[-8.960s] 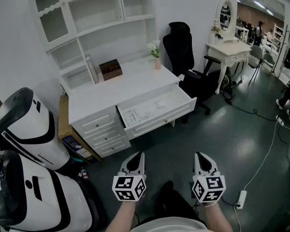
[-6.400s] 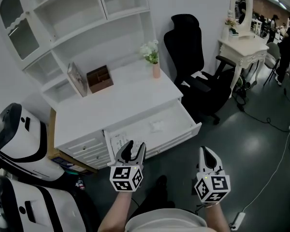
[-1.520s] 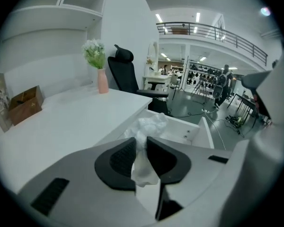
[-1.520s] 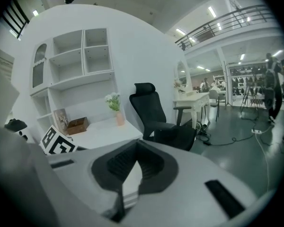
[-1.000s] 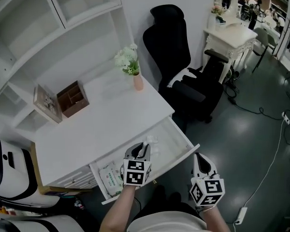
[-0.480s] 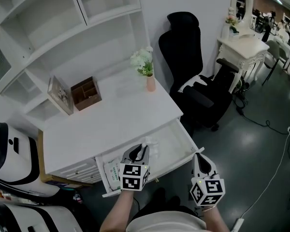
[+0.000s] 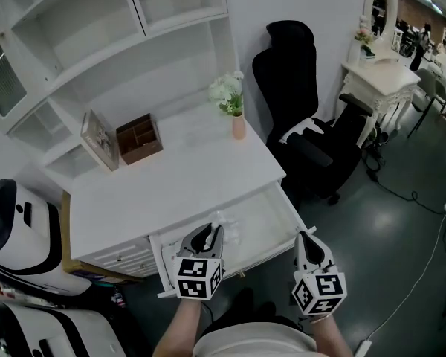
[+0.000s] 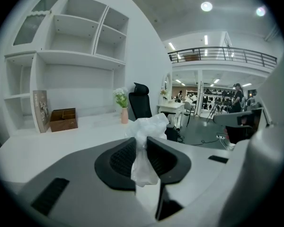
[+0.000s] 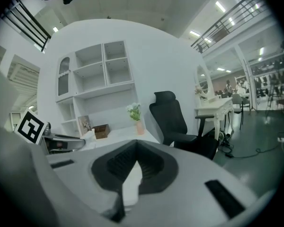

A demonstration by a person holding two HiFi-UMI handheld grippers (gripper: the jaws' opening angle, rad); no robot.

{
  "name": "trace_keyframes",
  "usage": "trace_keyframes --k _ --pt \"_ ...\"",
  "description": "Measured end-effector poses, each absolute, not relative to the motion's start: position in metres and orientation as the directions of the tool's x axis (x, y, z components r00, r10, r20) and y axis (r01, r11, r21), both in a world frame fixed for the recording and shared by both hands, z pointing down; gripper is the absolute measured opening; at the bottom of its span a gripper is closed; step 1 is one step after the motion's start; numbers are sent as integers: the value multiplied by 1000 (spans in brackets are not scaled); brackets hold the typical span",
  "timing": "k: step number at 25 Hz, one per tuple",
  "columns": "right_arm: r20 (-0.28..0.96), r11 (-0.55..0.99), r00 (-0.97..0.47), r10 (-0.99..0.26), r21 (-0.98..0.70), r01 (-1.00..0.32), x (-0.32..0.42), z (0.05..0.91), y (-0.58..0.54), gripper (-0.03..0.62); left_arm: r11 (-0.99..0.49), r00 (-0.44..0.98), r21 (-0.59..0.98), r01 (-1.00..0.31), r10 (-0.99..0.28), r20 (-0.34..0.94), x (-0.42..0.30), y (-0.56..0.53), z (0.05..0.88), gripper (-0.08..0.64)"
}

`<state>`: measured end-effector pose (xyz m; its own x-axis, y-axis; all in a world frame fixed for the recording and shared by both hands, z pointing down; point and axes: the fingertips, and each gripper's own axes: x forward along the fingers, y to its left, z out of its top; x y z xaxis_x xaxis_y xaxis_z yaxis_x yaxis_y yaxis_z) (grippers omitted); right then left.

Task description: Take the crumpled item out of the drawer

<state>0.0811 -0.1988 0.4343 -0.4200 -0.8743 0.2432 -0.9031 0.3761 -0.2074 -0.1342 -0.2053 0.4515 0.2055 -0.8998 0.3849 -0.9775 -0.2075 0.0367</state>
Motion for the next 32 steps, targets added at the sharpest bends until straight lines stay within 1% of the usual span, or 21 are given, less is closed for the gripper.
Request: trace_keyframes --k 7,32 --pt "255 388 -428 -867 -195 -901 81 433 -199 2 -188 191 47 -981 -905 380 -139 -200 450 69" --pt "264 428 -455 -850 -157 -890 52 433 -193 2 -197 205 60 -979 -905 374 -155 -192 450 71"
